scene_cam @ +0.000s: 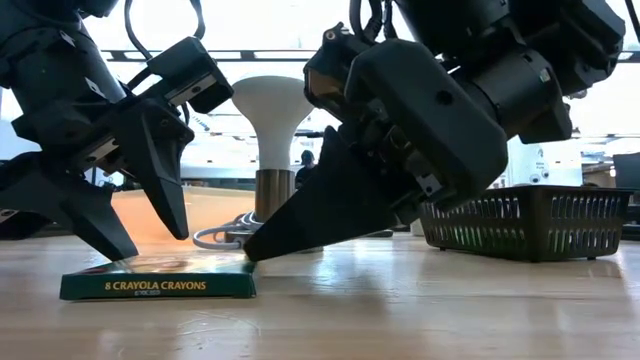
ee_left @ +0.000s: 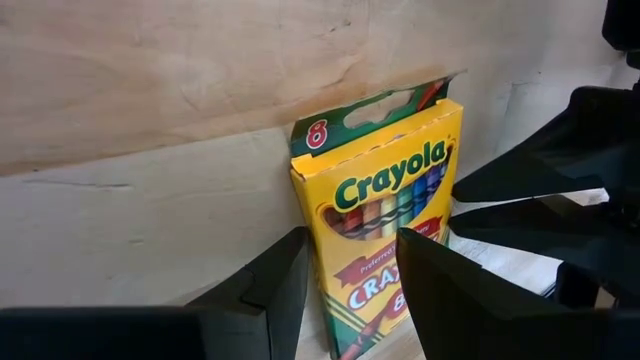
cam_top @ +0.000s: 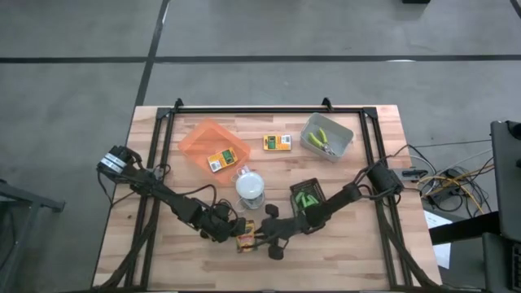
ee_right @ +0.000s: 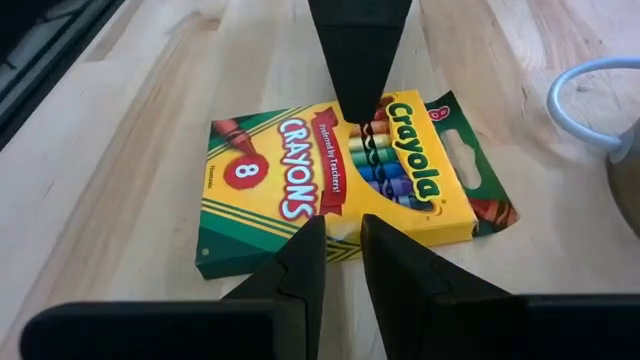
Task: Pick & Place School Supplies
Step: Put the box of crayon into the orange bin
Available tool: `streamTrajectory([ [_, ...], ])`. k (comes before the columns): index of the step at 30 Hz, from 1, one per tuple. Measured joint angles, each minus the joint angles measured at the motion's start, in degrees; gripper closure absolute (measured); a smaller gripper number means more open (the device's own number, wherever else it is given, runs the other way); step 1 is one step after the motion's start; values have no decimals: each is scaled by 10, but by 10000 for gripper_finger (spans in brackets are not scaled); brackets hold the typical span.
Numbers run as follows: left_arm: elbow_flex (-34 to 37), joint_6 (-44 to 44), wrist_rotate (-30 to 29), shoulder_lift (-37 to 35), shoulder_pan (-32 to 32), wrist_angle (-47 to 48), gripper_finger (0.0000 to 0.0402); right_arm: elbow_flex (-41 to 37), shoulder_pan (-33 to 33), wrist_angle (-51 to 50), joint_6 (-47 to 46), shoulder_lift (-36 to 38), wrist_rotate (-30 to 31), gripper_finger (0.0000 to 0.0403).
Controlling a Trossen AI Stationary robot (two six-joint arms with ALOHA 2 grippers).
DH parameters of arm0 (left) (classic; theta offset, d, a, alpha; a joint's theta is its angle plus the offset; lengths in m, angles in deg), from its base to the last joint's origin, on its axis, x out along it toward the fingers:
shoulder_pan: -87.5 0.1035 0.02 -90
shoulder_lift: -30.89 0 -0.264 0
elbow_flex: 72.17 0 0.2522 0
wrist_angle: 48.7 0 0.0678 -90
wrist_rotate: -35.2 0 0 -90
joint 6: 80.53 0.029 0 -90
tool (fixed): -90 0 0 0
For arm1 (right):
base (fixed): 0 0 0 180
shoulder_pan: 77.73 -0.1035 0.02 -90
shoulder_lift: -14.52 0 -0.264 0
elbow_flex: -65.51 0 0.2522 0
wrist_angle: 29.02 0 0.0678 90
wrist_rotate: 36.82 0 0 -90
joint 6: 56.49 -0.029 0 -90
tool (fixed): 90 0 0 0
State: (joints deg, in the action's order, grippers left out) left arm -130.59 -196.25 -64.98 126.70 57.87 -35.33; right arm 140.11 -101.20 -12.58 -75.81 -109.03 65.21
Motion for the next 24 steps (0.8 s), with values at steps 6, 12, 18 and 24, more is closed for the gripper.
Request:
streamTrajectory([
  [6,0,0,1,0,0,-9,241,2,1,-15,-2,0,0,335],
  [12,-2,0,3,0,0,-14,241,1,0,-35,-42,1,0,335],
  [18,-2,0,4,0,0,-16,241,0,0,-37,-43,1,0,335],
  [24,-4,-1,13,0,0,-18,241,0,0,-39,-43,0,1,335],
])
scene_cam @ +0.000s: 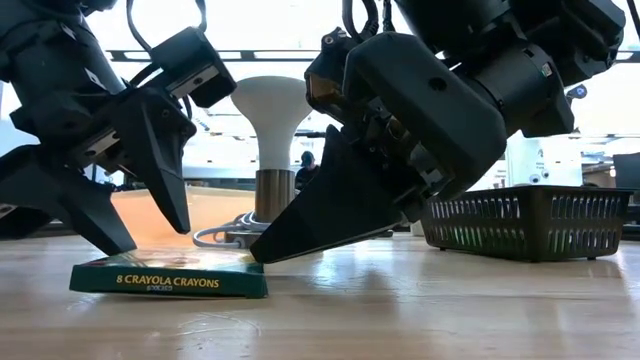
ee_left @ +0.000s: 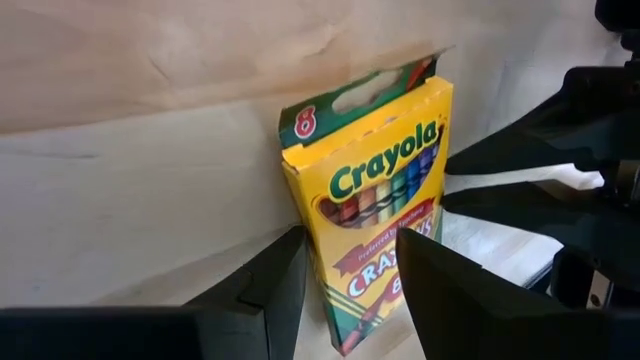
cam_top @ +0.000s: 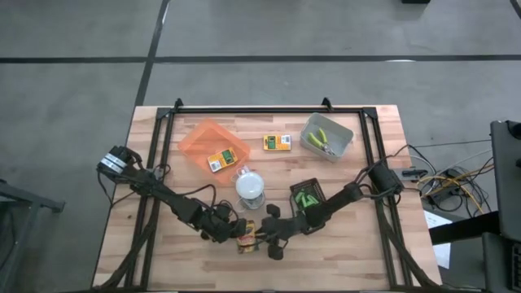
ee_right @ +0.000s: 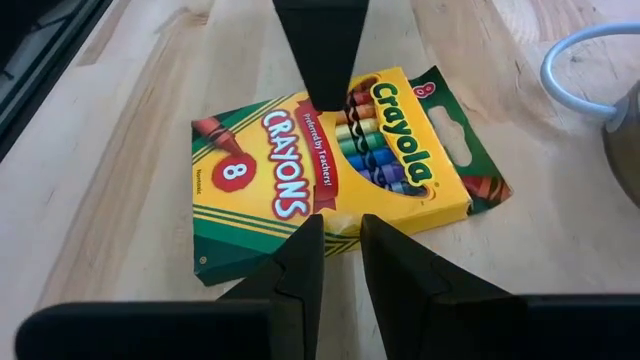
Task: Pick & Place School Supplies
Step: Put the box of crayon into the orange bin
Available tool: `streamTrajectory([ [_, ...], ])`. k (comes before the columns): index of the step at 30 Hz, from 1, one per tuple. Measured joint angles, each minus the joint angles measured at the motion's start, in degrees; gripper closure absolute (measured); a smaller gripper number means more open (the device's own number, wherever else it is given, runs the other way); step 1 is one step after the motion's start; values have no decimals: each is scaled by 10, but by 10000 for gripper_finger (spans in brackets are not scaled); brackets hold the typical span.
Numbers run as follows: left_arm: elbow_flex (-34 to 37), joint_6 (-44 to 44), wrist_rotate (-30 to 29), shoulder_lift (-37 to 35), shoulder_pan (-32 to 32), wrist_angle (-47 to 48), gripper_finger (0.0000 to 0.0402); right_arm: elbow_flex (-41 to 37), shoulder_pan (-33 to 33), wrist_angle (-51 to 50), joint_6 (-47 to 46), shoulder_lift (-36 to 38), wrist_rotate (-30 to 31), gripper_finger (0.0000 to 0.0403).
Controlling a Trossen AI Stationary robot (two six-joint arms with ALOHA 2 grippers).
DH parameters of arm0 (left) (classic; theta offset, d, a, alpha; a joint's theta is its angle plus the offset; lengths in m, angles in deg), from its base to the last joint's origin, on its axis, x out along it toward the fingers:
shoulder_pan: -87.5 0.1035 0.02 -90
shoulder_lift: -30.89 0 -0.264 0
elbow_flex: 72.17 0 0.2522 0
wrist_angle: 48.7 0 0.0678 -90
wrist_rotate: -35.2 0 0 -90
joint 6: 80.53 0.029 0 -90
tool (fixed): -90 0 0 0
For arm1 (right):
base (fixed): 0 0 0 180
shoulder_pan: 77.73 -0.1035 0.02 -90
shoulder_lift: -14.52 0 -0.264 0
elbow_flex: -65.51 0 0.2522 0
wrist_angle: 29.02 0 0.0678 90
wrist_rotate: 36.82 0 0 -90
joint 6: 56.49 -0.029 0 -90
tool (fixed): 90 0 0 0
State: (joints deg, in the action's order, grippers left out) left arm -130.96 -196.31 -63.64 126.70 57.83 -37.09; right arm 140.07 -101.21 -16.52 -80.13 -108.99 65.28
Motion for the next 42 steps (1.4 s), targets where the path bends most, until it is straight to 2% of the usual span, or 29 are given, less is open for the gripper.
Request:
streamTrajectory([
  [14,-1,-1,6,0,0,-2,241,-1,0,0,0,-1,13,335],
  [27,-1,28,-12,0,0,-6,241,-2,0,-1,0,-1,15,335],
  [42,-1,-1,-2,-1,1,-8,241,-31,0,5,-36,0,16,335],
])
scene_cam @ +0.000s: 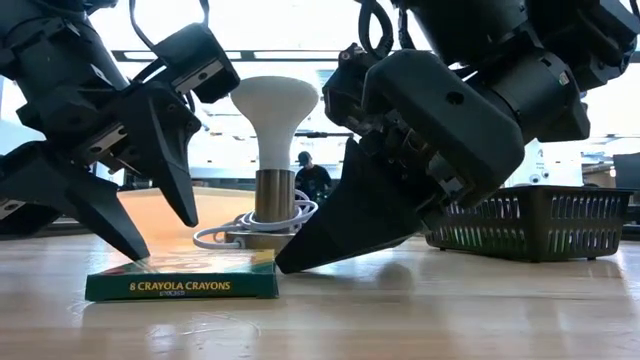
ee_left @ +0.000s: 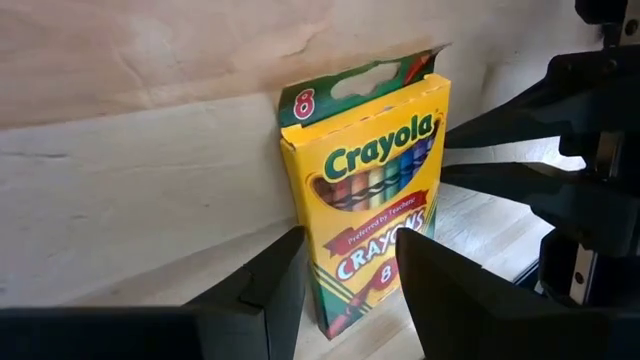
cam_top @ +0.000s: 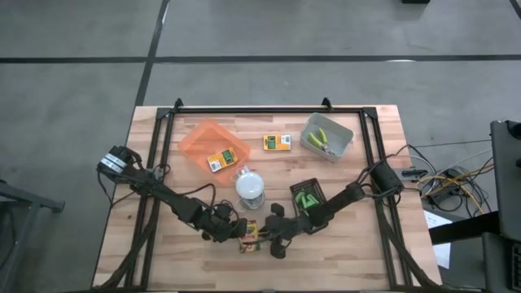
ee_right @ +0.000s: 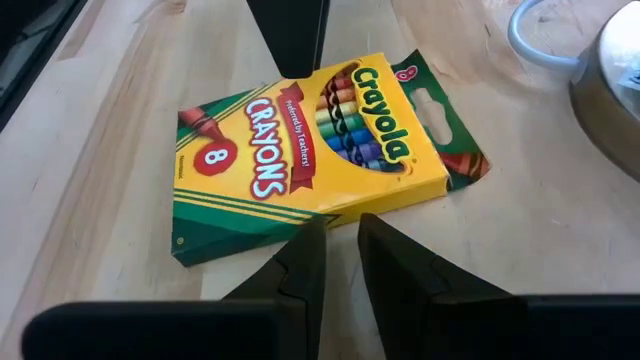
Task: Pick & Place School Supplies
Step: Put the box of crayon into the orange bin
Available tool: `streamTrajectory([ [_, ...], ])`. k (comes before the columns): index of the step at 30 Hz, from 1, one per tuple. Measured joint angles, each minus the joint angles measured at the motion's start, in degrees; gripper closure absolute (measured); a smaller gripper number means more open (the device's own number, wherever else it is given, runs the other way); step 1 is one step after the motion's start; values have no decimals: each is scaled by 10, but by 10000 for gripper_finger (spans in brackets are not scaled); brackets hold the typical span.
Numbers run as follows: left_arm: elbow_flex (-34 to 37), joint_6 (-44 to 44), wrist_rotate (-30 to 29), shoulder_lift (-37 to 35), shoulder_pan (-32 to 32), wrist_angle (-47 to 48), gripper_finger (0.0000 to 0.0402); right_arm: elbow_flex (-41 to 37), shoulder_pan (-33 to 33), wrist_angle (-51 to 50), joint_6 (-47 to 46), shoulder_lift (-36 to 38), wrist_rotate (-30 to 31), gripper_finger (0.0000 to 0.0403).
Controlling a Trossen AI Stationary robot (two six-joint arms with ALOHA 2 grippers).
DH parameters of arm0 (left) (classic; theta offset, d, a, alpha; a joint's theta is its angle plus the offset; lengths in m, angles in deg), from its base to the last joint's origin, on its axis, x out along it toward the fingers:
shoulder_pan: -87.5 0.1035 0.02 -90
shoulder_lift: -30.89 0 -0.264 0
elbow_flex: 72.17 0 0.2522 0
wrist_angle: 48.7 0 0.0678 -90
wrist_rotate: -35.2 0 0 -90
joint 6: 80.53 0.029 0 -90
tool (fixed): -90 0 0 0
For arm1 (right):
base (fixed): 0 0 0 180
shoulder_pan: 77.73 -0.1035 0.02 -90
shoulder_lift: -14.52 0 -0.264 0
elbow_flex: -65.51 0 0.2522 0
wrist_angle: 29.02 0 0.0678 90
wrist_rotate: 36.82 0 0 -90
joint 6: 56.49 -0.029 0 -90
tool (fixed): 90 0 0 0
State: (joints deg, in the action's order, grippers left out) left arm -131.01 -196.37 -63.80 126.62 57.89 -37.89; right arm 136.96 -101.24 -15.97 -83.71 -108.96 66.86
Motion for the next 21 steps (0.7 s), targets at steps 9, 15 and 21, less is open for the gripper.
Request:
streamTrajectory([
  [9,0,-1,6,0,0,4,241,-1,-4,7,1,11,26,335],
  [15,1,-2,23,0,0,29,241,-4,-9,8,36,25,61,335],
  [21,1,2,24,-1,0,30,241,-4,-9,16,37,25,61,335],
])
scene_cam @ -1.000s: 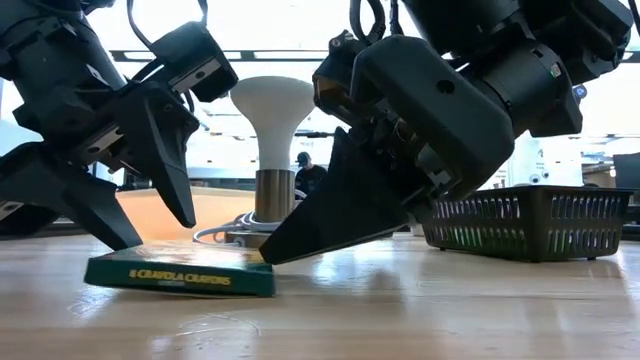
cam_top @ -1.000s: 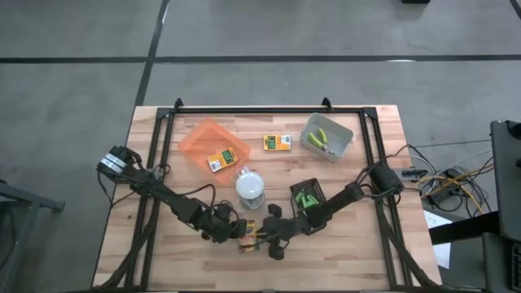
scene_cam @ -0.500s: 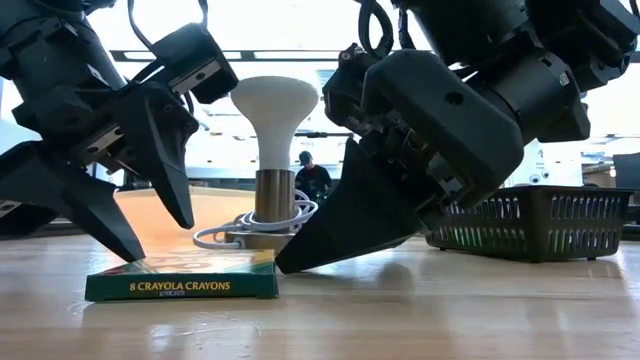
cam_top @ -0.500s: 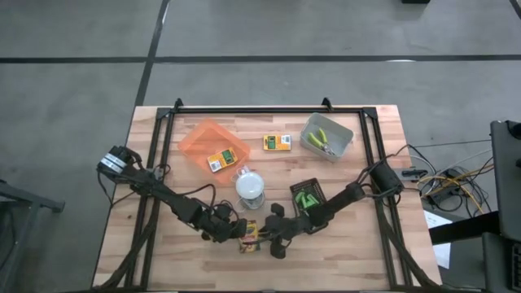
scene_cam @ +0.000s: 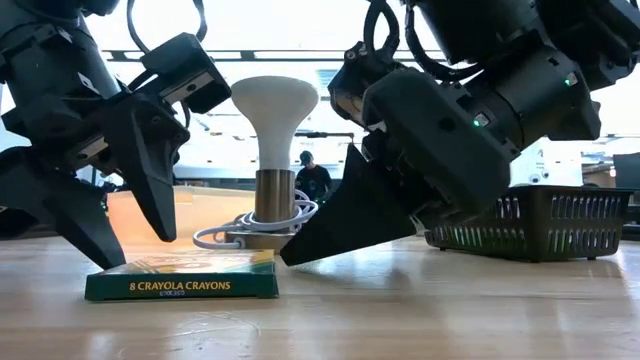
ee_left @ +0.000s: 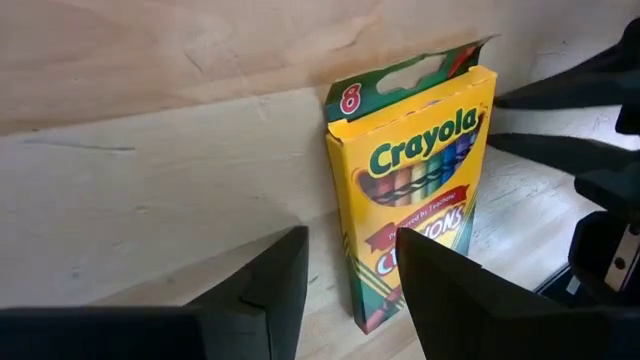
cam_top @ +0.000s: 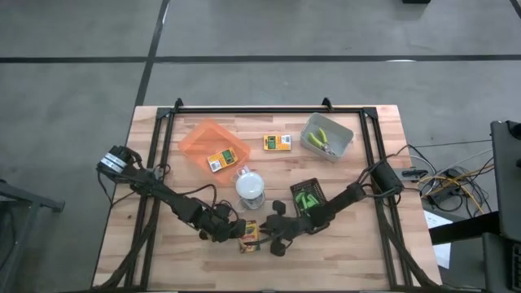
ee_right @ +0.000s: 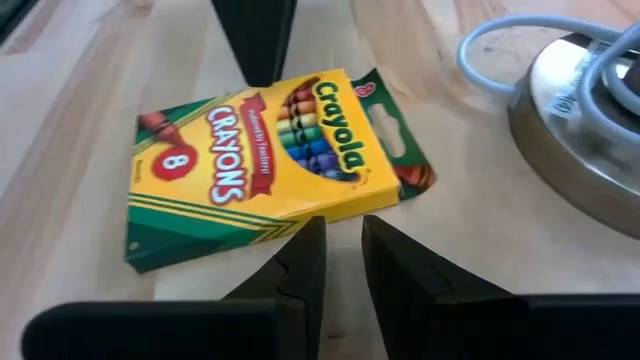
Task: Pick & Place School Supplies
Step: Put the box of crayon into the orange bin
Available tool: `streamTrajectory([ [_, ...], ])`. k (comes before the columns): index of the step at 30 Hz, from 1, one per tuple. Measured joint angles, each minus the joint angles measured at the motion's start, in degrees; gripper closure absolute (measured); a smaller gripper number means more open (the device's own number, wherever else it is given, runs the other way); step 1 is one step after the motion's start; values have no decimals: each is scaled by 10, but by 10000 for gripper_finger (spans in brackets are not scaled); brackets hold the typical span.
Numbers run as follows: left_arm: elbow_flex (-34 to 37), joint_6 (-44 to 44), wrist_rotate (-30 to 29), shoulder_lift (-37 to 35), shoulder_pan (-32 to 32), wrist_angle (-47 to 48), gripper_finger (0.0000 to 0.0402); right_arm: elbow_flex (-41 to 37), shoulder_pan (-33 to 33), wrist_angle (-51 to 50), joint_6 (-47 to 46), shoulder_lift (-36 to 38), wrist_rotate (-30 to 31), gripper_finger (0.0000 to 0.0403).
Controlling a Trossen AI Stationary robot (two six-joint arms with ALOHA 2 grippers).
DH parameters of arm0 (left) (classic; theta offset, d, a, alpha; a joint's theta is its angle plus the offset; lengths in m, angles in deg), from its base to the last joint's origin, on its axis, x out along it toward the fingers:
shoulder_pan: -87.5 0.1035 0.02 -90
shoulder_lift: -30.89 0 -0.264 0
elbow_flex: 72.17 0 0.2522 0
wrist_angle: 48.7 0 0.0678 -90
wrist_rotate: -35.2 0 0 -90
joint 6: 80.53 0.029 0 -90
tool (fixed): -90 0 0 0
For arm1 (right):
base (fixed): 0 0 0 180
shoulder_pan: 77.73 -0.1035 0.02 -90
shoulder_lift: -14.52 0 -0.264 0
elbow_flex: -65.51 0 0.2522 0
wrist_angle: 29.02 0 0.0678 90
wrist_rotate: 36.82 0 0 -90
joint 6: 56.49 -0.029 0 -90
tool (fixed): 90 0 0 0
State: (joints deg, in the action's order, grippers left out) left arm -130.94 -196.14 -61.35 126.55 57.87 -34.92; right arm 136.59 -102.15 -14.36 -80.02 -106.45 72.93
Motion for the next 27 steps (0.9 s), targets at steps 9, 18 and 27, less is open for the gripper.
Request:
streamTrajectory([
  [9,0,0,0,0,0,0,241,2,-5,54,11,2,-5,335],
  [18,0,0,-1,0,0,0,241,3,-5,59,10,1,-33,335],
  [27,0,0,-5,0,0,0,241,4,-1,48,12,-3,-37,335],
])
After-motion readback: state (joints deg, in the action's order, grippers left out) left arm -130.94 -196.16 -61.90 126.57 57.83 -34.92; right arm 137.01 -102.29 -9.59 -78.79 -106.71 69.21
